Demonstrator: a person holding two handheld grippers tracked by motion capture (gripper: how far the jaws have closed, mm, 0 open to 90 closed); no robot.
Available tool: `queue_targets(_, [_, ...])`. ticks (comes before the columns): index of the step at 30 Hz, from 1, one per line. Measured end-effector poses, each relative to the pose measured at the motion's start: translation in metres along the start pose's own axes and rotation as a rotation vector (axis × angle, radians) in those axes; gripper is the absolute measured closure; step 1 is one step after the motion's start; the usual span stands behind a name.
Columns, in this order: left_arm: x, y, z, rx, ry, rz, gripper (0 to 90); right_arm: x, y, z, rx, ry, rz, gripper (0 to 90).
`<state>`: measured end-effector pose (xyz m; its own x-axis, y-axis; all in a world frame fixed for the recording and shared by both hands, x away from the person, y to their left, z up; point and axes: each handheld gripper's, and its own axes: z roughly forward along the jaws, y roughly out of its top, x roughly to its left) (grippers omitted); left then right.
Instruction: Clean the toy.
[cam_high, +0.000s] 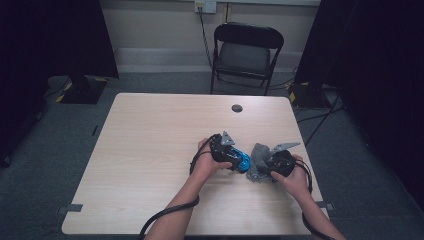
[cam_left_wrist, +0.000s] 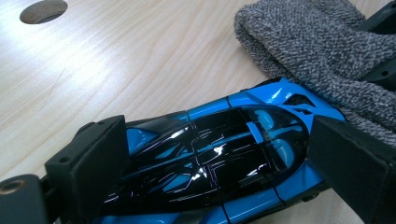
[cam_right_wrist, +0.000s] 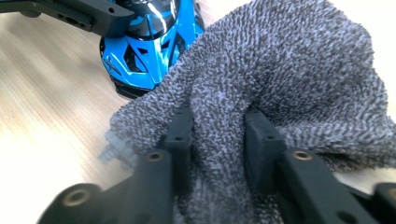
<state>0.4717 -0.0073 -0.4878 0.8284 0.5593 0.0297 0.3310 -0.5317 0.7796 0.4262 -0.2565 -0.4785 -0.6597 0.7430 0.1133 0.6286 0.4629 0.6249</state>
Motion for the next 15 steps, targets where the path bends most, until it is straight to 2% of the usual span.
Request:
queue_targets(8, [0.000,0.000,0.000,-0.002,-0.001,-0.001,5.5,0.003,0.000,0.001,-0.005,0.039,-0.018,73.5])
queue_targets(15, [0.001,0.000,0.000,-0.003,-0.002,-0.002,5.5,0.013,-0.007,-0.001,-0.011,0.080,-0.020,74.2])
